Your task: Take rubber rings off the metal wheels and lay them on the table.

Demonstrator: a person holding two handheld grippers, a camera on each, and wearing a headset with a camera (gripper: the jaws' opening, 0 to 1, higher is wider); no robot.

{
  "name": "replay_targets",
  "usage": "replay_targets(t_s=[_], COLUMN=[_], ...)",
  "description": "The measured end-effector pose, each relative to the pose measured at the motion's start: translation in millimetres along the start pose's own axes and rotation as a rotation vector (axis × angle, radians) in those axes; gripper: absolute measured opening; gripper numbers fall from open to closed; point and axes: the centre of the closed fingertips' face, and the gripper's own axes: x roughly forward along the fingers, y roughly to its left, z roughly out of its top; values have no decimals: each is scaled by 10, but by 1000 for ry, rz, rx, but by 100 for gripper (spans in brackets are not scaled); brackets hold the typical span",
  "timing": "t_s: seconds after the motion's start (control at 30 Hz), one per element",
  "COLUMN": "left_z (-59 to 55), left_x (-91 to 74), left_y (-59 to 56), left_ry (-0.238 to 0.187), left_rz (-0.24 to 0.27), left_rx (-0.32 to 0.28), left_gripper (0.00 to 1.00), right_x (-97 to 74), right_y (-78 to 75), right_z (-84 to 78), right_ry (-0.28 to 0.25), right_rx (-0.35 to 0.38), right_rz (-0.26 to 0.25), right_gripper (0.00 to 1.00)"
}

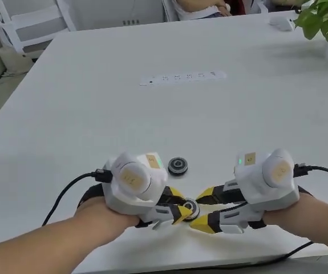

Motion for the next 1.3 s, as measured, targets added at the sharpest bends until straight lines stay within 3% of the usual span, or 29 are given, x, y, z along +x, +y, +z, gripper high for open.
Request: replay_targets(t_s=[0.4,1.3], left_z=[-1,0], left_x=[1,7], left_y=[9,12], left_ry=[-7,-17], left_rz=[7,18], left_rx=[-10,-11], left_gripper=[14,14], right_x=[13,-71], right_y=[-40,-42], right_z=[9,-75], right_ry=[-27,-15], right_rx=[91,106], right_rz=[-4,-21], right_gripper=[25,12])
